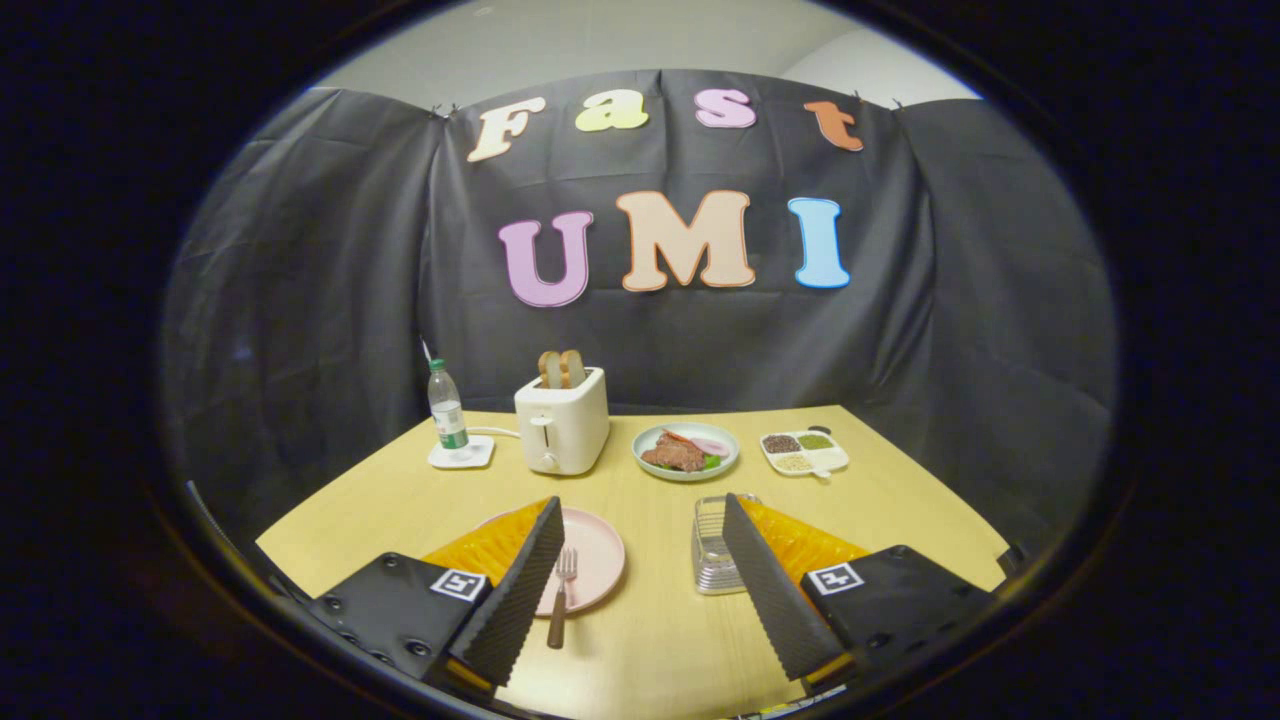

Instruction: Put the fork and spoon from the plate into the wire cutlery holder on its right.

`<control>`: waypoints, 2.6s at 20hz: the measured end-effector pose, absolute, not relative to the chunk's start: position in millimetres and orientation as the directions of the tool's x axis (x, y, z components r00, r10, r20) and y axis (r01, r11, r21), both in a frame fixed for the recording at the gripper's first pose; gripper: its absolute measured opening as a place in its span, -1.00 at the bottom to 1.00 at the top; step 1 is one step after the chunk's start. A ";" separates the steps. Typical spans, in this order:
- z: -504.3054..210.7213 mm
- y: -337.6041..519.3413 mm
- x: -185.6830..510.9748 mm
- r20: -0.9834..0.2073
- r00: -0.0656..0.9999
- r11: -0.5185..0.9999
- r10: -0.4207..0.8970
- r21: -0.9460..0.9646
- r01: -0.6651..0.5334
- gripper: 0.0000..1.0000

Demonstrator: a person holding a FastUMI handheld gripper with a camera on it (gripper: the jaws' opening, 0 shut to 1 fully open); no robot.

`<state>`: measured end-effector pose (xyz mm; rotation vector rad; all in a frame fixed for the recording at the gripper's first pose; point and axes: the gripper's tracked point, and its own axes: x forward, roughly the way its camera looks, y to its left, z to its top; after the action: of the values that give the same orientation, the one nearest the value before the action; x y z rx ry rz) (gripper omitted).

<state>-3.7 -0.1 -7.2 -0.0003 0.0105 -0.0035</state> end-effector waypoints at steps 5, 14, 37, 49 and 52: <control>-10.9 2.7 -4.2 -0.014 1.000 1.000 -0.001 -0.021 0.000 1.00; -41.8 30.2 8.3 -0.087 0.994 0.997 0.073 -0.019 -0.075 1.00; -202.5 71.1 36.2 -0.494 0.847 0.980 0.195 0.067 -0.186 0.44; -209.5 71.7 38.7 -0.558 0.810 0.983 0.178 0.064 -0.172 -0.74; -206.4 69.2 39.5 -0.554 0.816 0.985 0.164 0.044 -0.168 -0.78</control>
<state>39.5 69.2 -206.4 -0.0067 0.5899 0.1769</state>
